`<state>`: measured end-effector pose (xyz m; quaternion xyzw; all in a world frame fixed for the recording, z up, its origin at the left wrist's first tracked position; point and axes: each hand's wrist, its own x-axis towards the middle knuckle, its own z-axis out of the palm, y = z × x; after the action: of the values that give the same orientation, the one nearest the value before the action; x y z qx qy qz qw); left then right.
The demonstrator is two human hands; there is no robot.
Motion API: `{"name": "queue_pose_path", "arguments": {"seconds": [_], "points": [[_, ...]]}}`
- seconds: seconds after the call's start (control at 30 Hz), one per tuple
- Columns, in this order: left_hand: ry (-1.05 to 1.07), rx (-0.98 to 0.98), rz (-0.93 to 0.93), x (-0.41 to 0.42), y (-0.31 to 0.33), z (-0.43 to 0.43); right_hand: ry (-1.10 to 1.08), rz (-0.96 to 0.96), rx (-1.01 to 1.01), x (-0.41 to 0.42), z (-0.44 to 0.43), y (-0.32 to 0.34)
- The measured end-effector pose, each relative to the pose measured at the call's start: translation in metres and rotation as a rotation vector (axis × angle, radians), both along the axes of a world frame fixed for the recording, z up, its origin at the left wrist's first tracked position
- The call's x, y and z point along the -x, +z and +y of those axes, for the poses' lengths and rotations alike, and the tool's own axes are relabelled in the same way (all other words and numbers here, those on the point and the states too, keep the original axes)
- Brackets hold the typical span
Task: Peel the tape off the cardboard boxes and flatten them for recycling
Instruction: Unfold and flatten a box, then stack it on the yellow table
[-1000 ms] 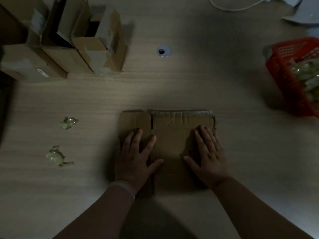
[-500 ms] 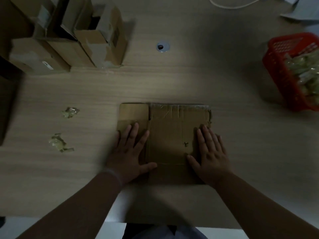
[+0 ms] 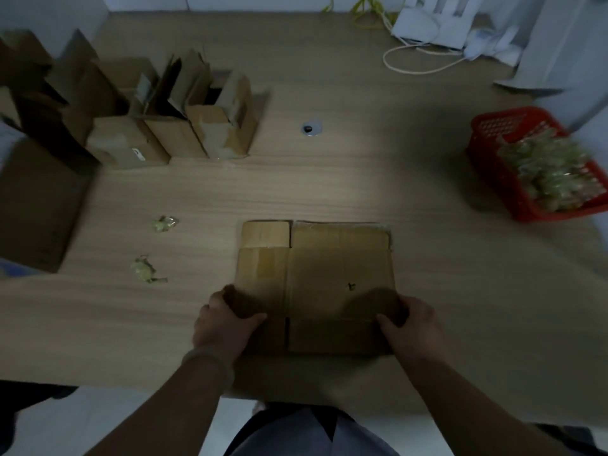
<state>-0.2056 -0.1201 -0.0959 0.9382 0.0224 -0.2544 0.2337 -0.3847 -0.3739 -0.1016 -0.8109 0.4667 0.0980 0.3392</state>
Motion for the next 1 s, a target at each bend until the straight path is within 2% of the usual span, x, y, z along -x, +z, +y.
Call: {"name": "queue_pose_path", "arguments": {"seconds": [0.2,0.3,0.4,0.63,0.83,1.0], "points": [[-0.095,0.192,0.095,0.003,0.005,0.007,-0.296,-0.078,-0.282,0.018,0.013,0.011],[-0.146,0.296,0.073,0.012,0.009,0.016,-0.405,-0.116,-0.311,0.045,0.035,0.016],[-0.241,0.379,0.087,0.017,0.019,0.016,-0.521,-0.193,-0.262,0.075,0.059,0.032],[-0.573,0.47,-0.08,0.049,0.057,-0.034,-0.745,-0.363,-0.008,0.16,0.087,0.078],[-0.783,0.539,0.0,0.132,0.091,-0.094,-0.962,-0.48,0.185,0.263,0.093,0.119],[-0.941,0.647,-0.05,0.235,0.121,-0.143,-1.156,-0.621,0.26,0.367,0.102,0.149]]}}
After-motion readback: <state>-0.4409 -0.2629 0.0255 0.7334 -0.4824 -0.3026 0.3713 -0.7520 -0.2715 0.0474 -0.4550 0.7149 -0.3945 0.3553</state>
